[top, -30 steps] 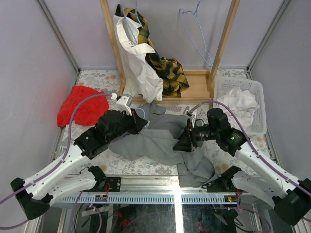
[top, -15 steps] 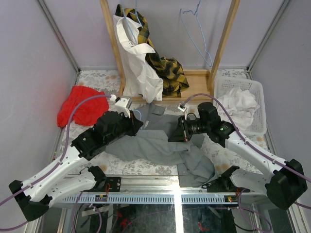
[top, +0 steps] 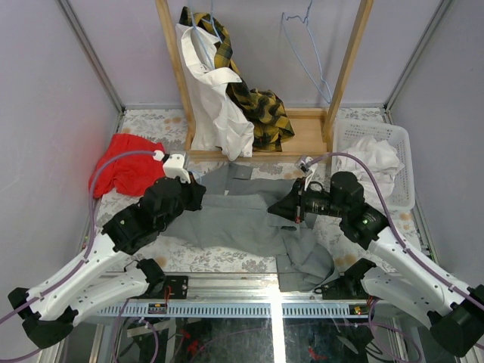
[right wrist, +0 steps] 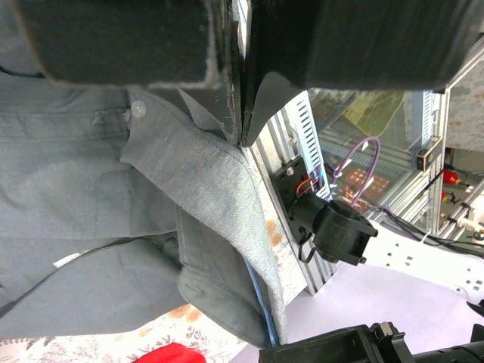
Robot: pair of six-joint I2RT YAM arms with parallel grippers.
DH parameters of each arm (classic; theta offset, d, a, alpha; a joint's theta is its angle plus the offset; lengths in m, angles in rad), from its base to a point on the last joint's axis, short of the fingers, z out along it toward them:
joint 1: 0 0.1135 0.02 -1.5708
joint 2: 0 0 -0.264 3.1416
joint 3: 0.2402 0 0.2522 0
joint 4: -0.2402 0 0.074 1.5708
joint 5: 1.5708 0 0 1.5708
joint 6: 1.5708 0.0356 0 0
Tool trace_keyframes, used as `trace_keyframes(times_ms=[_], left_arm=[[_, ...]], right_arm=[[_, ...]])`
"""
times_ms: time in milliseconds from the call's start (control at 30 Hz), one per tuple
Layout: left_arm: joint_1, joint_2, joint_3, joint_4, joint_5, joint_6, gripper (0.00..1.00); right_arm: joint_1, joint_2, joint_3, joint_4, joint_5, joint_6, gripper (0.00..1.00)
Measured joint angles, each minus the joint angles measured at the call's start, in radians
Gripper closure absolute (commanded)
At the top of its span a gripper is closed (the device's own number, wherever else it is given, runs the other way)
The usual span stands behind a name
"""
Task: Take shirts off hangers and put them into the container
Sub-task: Remove the shirt from the hanger.
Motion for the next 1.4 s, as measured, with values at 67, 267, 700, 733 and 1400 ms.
trace_keyframes(times_ms=[67,267,700,733,1400], left_arm=[[-0.001,0.000,0.000,-0.012,-0.032,-0.005,1.00],[-0.001,-0.003,0.003,-0.058,-0.129,-0.039,1.00],[0.000,-0.114,0.023,-0.105,-0.251,-0.123,1.00],[0.000,-0.118,0.023,-0.105,-0.252,-0.123,1.00],[0.009,-0.108,0.024,-0.073,-0.011,0.030,1.00]], right_arm=[[0.000,-0.027,-0.018,0.008,0.027,0.000,1.00],[0.000,-0.057,-0.033,-0.008,0.045,-0.026,1.00],[0.000,0.058,-0.002,-0.200,0.060,-0.118,0.97],[0.000,0.068,-0.003,-0.188,0.043,-0.108,0.87],[-0.002,-0.054,0.029,-0.200,0.130,-0.299,0.31]])
